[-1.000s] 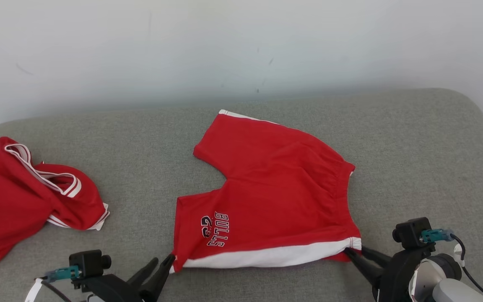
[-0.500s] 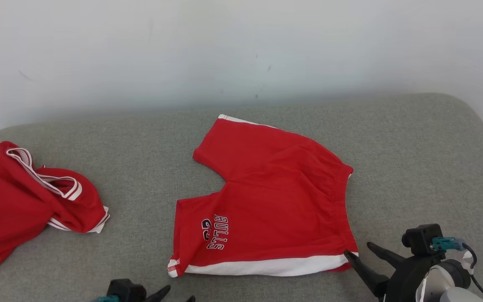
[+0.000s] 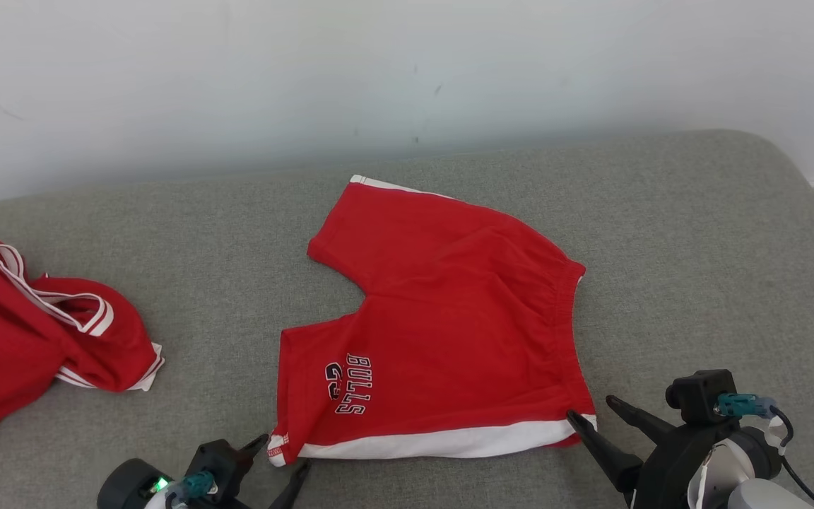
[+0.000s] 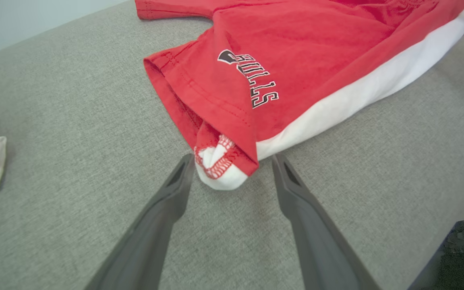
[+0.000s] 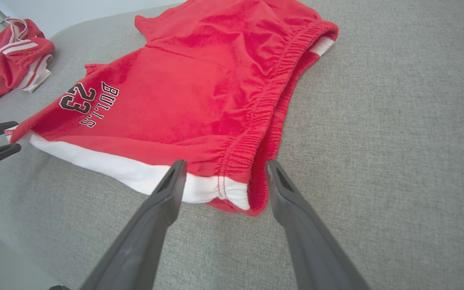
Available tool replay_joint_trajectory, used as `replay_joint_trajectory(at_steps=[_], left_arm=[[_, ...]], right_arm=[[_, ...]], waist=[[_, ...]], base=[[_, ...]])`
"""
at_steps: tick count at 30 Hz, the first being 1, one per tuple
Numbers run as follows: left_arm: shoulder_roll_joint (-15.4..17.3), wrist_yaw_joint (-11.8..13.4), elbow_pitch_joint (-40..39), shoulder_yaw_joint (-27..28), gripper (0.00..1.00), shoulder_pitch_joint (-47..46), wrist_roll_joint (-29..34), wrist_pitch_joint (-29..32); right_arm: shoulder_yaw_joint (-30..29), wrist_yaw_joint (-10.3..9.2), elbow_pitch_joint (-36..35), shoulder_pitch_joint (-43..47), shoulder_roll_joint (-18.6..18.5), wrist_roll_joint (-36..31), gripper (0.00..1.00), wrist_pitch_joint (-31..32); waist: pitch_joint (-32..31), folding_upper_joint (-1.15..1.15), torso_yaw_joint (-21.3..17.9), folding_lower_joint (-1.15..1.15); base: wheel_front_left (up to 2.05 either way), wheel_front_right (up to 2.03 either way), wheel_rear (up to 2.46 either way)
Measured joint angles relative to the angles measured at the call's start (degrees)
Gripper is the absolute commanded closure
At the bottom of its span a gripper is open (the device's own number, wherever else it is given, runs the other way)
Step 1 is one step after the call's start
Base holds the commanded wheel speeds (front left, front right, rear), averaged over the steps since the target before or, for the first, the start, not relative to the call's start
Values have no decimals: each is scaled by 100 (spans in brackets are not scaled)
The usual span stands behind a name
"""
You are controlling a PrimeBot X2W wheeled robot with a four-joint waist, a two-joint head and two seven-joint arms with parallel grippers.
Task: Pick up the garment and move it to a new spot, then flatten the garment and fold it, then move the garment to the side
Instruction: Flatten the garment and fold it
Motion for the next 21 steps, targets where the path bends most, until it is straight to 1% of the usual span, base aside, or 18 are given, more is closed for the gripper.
replay_joint_trajectory(at_steps=[5, 12, 16, 18, 21], left_arm=[[-69, 40, 214, 20, 0, -87, 204, -1], [-167, 43, 523, 21, 0, -87, 282, 8], [-231, 44, 621, 164, 0, -88, 282, -26], [-230, 45, 657, 266, 0, -88, 277, -53], [-243, 49, 664, 283, 0, -91, 279, -78]], right_arm=[[-36, -57, -56, 1, -12, -7, 0, -1], [-38, -151, -133, 1, -13, -9, 0, 2], [-48, -160, -188, 0, -13, -32, 0, 23], [-48, -201, -191, 1, -13, -31, 0, 27], [-51, -208, -191, 4, -13, -31, 0, 31]], waist=[[55, 0, -30, 0], [98, 0, -41, 0], [106, 0, -38, 0], [104, 0, -31, 0], [95, 0, -15, 0]], base=[[0, 0, 0], [0, 0, 0], [0, 0, 0], [0, 0, 0], [0, 0, 0]])
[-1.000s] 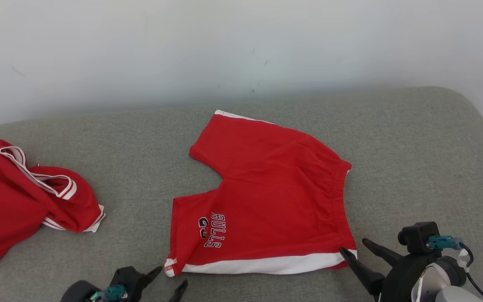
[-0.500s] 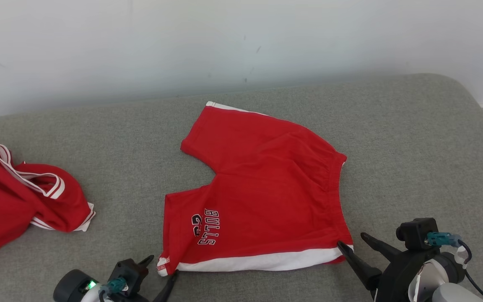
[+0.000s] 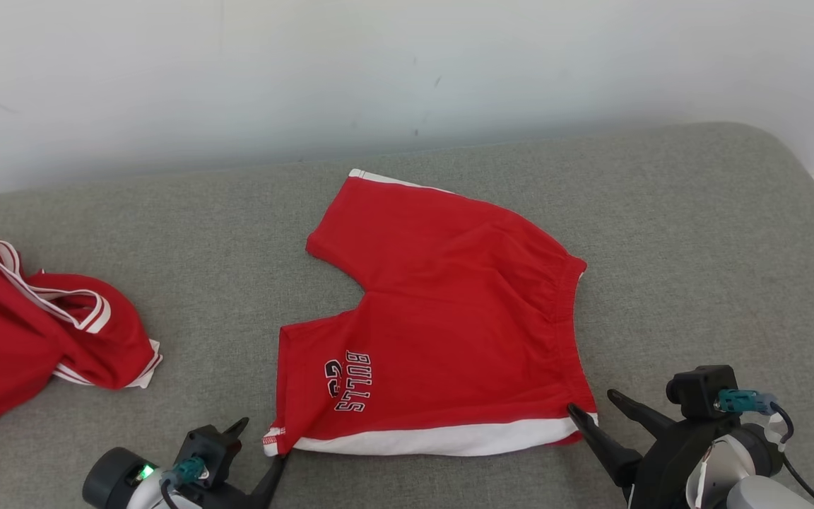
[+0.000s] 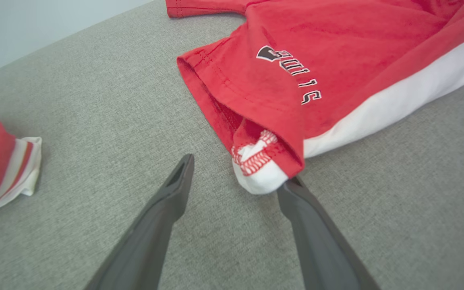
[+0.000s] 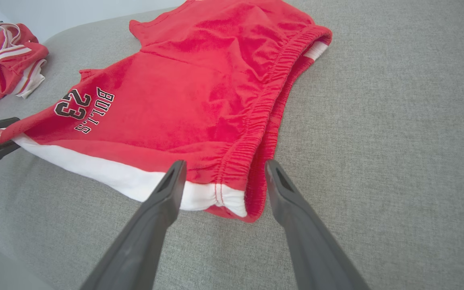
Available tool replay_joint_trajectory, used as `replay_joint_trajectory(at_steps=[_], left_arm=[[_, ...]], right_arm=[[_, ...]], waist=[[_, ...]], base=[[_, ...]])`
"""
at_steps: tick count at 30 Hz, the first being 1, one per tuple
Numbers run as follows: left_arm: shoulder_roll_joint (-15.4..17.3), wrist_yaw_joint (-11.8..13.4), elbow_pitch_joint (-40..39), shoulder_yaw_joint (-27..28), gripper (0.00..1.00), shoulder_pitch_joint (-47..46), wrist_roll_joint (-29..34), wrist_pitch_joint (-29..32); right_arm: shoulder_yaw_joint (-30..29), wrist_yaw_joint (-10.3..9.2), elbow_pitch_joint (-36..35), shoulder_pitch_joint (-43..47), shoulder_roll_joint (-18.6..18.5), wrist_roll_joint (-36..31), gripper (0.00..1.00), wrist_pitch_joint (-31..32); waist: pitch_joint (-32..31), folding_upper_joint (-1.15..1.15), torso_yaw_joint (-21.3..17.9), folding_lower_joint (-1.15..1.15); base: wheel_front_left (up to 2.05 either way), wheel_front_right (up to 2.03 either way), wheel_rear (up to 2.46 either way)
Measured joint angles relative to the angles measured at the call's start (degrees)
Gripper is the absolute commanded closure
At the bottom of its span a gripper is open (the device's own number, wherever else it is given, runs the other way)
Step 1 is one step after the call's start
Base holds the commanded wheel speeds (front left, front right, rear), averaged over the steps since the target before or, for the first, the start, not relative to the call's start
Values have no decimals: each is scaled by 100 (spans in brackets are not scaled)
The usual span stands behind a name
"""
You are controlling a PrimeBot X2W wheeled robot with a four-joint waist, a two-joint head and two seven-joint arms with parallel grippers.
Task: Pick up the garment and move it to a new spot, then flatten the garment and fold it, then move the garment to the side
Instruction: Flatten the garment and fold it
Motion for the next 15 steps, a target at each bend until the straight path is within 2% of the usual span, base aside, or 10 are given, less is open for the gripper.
replay_joint_trajectory(at_steps=[12, 13, 14, 15], left_arm=[[-213, 0, 63, 98, 0, 14, 234, -52], [-232, 0, 64, 98, 5, 14, 254, -53], [-243, 0, 69, 101, 16, 16, 266, -53], [-246, 0, 82, 104, 20, 18, 269, -65]], right_arm=[[159, -200, 201, 77, -99, -178, 0, 218], [162, -201, 230, 106, -104, -178, 0, 220], [188, -201, 269, 112, -102, -187, 0, 247], [215, -201, 296, 107, -96, -209, 0, 275]], waist=[[-42, 0, 66, 0], [-45, 0, 82, 0], [-49, 0, 98, 0], [-54, 0, 109, 0]], base=[[0, 0, 0], [0, 0, 0], [0, 0, 0], [0, 0, 0]])
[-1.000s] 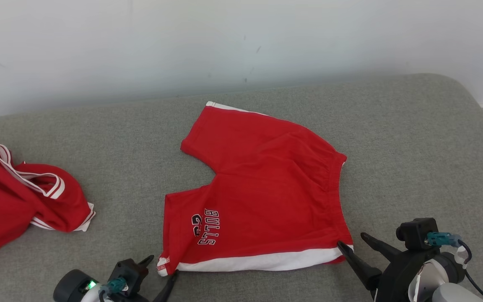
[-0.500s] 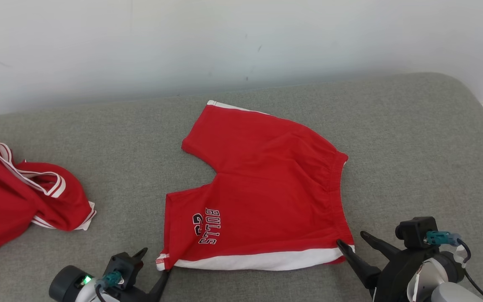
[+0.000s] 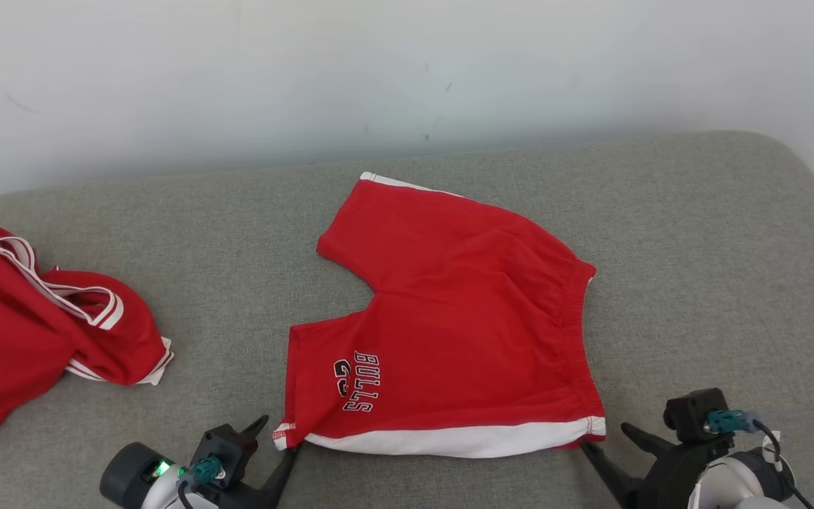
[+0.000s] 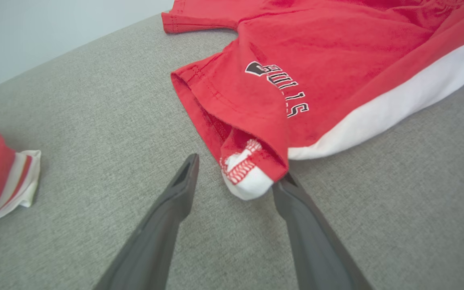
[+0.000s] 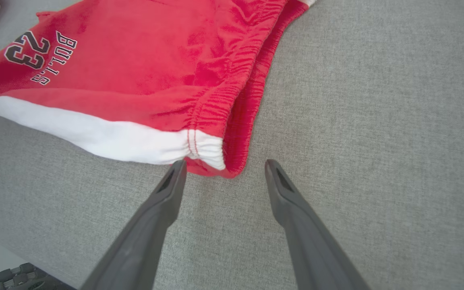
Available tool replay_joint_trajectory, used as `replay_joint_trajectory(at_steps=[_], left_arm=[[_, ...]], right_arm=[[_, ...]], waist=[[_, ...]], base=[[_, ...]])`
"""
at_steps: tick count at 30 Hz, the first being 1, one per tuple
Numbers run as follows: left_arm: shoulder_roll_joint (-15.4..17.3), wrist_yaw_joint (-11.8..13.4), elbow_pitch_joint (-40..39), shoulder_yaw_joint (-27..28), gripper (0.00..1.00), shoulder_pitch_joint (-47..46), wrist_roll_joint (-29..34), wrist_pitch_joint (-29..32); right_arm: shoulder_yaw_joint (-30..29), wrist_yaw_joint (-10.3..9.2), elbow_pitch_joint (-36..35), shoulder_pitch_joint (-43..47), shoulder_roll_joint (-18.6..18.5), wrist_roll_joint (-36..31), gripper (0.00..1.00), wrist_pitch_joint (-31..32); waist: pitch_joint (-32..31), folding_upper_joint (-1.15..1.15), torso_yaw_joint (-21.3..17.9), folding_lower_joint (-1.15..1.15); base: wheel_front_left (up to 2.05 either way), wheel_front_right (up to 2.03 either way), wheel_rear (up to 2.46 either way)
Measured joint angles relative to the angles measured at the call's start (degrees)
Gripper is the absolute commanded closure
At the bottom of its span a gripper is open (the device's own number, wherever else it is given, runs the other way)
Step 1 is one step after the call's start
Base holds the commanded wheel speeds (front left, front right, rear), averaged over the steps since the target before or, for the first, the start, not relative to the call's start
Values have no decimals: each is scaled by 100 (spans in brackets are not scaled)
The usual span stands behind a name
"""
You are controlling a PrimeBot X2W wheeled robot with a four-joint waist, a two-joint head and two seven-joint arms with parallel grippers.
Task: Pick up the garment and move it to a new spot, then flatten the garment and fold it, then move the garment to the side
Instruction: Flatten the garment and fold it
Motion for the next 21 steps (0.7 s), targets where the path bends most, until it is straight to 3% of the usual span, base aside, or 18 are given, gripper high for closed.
replay_joint_trajectory(at_steps=[2, 3, 5, 6, 7, 8, 9, 21], left_arm=[[-1, 0, 37, 14, 34, 4, 3, -2], [-9, 0, 64, 13, 52, 5, 9, -2], [-33, 0, 102, 7, 62, 7, 23, -3], [-53, 0, 109, 9, 75, 8, 25, -3], [-77, 0, 112, 11, 95, 8, 26, -3], [-100, 0, 116, 1, 100, 7, 31, -3], [-122, 0, 121, 2, 100, 8, 33, -3], [-157, -11, 144, 227, 100, 76, -191, -51]], right_arm=[[91, 0, 26, -25, 13, -88, 0, 52], [138, 0, 48, -34, 18, -162, 0, 88], [194, -19, 81, -53, 51, -218, 0, 97], [213, -30, 101, -90, 74, -237, 15, 99], [225, -43, 125, -138, 96, -276, 39, 99], [238, -42, 142, -179, 109, -323, 96, 98], [253, -42, 165, -216, 116, -348, 100, 97], [242, -36, 202, -243, 129, -454, 100, -62]], waist=[[-7, 0, 13, 0], [-9, 0, 20, 0], [-13, 0, 31, 0], [-15, 0, 36, 0], [-17, 0, 42, 0], [-18, 0, 46, 0], [-18, 0, 51, 0], [24, 0, 65, 0]], base=[[0, 0, 0], [0, 0, 0], [0, 0, 0], [0, 0, 0], [0, 0, 0], [0, 0, 0], [0, 0, 0], [0, 0, 0]])
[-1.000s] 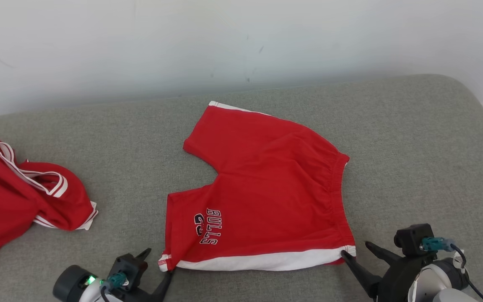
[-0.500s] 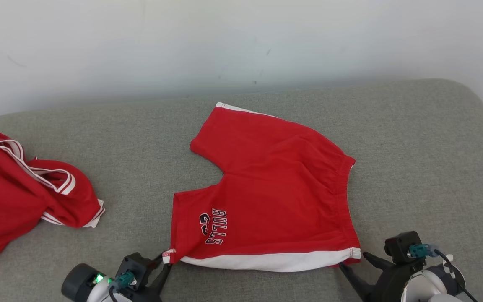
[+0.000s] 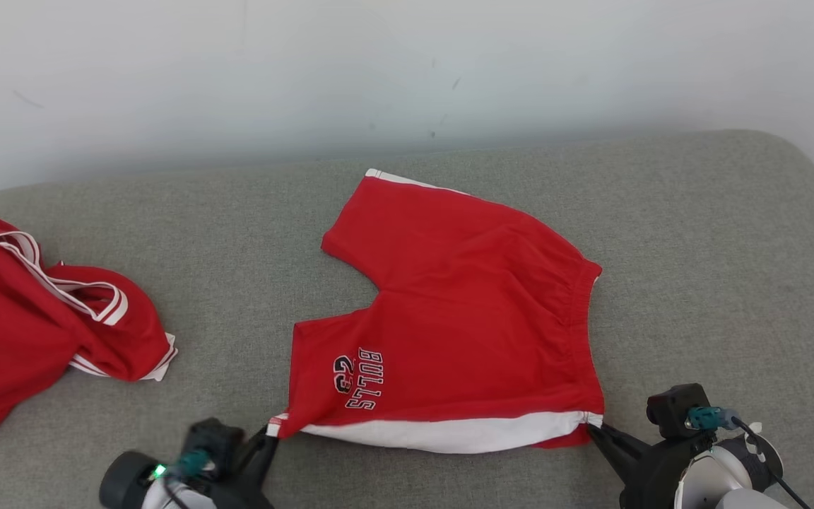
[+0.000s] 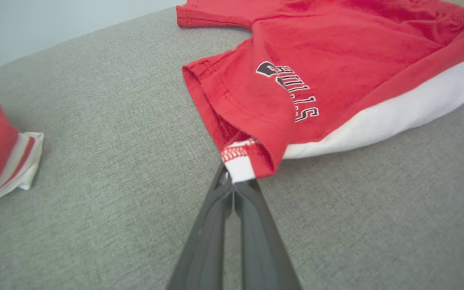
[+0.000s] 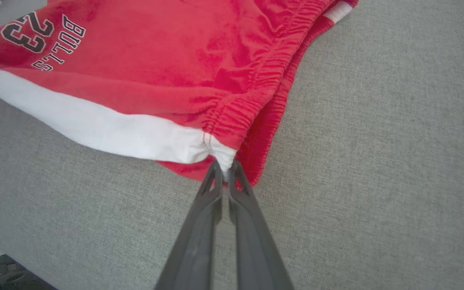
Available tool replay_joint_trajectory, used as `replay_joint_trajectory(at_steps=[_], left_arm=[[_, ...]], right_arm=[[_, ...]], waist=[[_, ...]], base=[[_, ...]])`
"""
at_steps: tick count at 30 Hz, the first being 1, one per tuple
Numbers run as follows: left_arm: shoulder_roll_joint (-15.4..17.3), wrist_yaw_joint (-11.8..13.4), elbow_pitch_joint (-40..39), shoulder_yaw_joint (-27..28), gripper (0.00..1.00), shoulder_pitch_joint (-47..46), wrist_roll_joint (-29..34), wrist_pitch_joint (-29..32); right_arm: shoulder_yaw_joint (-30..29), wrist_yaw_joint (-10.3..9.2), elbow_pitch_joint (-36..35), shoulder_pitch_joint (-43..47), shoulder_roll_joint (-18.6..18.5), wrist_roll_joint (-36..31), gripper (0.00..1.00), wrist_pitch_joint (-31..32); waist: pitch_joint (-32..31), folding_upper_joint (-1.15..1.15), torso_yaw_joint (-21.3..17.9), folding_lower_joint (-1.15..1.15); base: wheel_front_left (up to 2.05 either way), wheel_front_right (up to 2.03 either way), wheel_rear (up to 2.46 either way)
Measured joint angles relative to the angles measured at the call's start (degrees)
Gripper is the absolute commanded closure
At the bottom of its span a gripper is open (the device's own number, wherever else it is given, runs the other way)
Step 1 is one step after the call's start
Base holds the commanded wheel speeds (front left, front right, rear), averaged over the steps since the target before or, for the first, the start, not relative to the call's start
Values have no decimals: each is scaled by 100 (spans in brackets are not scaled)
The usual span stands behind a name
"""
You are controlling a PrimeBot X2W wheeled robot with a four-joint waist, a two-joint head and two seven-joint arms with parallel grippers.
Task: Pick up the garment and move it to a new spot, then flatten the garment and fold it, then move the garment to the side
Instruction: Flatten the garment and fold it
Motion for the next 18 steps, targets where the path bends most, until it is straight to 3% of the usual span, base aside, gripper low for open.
replay_joint_trajectory(at_steps=[2, 5, 12, 18], left_arm=[[-3, -105, -55, 267, 100, 139, -454, -5], [8, -190, -100, 392, 100, 254, -664, -9], [220, -459, -444, 364, 100, 320, -702, -10], [241, -960, -924, 548, 100, 426, -1367, 123]], right_arm=[[-46, 75, -38, 4, 2, 97, 100, -11], [-114, 145, -89, 3, -22, 218, 100, -56], [-312, 361, -249, 8, -259, 489, 100, -48], [-261, 523, -415, 7, -333, 675, 100, 274]], waist=[[1, 0, 3, 0], [-16, 0, 6, 0], [-135, 0, 20, 0], [-164, 0, 65, 0]], base=[[0, 0, 0], [0, 0, 0], [0, 0, 0], [0, 0, 0]])
